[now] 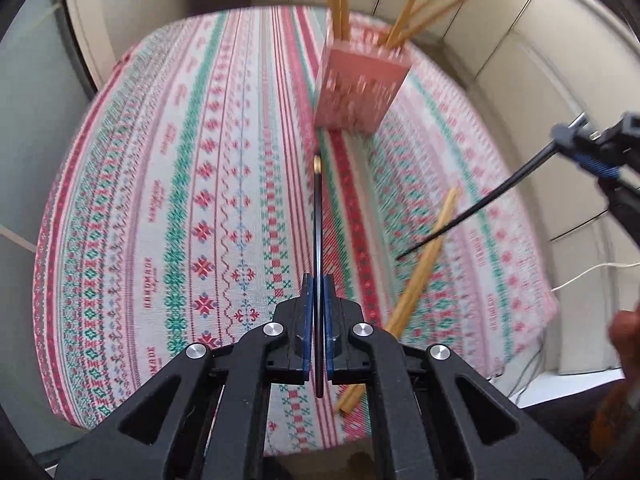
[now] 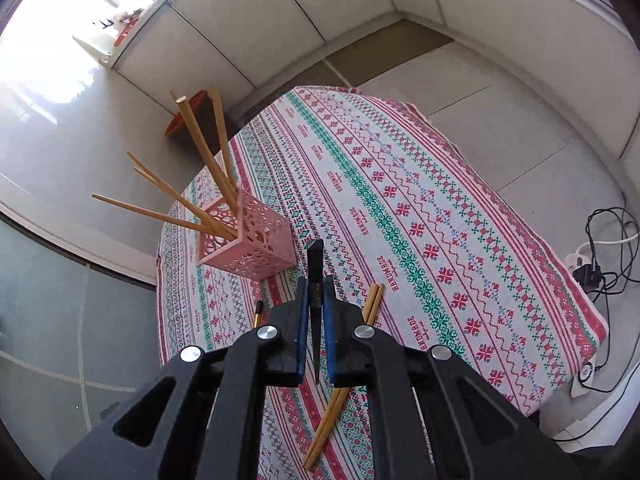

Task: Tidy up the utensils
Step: 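Raise the chopsticks over the pink holder and drop them in with both tools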

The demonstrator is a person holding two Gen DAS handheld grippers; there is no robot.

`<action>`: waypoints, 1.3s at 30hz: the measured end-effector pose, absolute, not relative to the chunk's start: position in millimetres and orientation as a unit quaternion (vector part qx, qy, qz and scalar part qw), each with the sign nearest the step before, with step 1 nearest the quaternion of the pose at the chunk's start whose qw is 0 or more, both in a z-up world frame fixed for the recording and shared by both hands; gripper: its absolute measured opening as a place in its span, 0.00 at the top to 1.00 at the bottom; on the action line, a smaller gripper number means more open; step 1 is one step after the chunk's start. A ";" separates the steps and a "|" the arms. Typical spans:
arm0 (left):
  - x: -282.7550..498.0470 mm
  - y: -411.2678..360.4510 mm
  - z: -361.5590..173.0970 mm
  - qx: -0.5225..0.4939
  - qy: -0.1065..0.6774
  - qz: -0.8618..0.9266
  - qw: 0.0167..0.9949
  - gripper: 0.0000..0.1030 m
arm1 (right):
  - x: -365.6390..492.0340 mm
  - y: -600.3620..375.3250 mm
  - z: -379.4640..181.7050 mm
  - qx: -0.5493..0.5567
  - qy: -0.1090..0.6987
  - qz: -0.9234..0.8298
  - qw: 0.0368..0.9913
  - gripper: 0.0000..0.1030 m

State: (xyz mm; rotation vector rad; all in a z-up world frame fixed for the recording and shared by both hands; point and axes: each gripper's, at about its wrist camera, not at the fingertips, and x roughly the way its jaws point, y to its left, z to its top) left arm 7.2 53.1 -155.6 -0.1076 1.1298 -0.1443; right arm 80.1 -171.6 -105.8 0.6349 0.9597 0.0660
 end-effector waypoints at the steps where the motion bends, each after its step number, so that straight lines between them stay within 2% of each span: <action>1: 1.1 57.1 -144.6 -0.056 0.522 -0.075 0.848 0.96 | 78.3 -171.0 -99.4 0.298 0.447 0.036 0.843 0.93; 5: -8.9 70.2 -111.2 -0.071 0.477 -0.093 0.871 0.96 | 70.4 -166.2 -69.8 0.282 0.411 0.053 0.865 0.93; 13: 18.4 68.6 -66.4 -0.099 0.413 -0.122 0.897 0.96 | 53.3 -153.5 -4.3 0.249 0.333 0.094 0.905 0.93; 26: 50.3 64.0 50.3 -0.071 0.282 -0.146 0.946 0.96 | 63.9 -146.6 99.6 0.232 0.232 0.119 0.937 0.93; 32: 87.5 50.1 54.9 -0.068 0.274 -0.146 0.948 0.96 | 89.4 -145.2 94.7 0.226 0.234 0.113 0.939 0.93; 39: 136.2 31.0 7.4 -0.047 0.304 -0.128 0.943 0.96 | 126.1 -148.0 61.9 0.220 0.270 0.095 0.932 0.93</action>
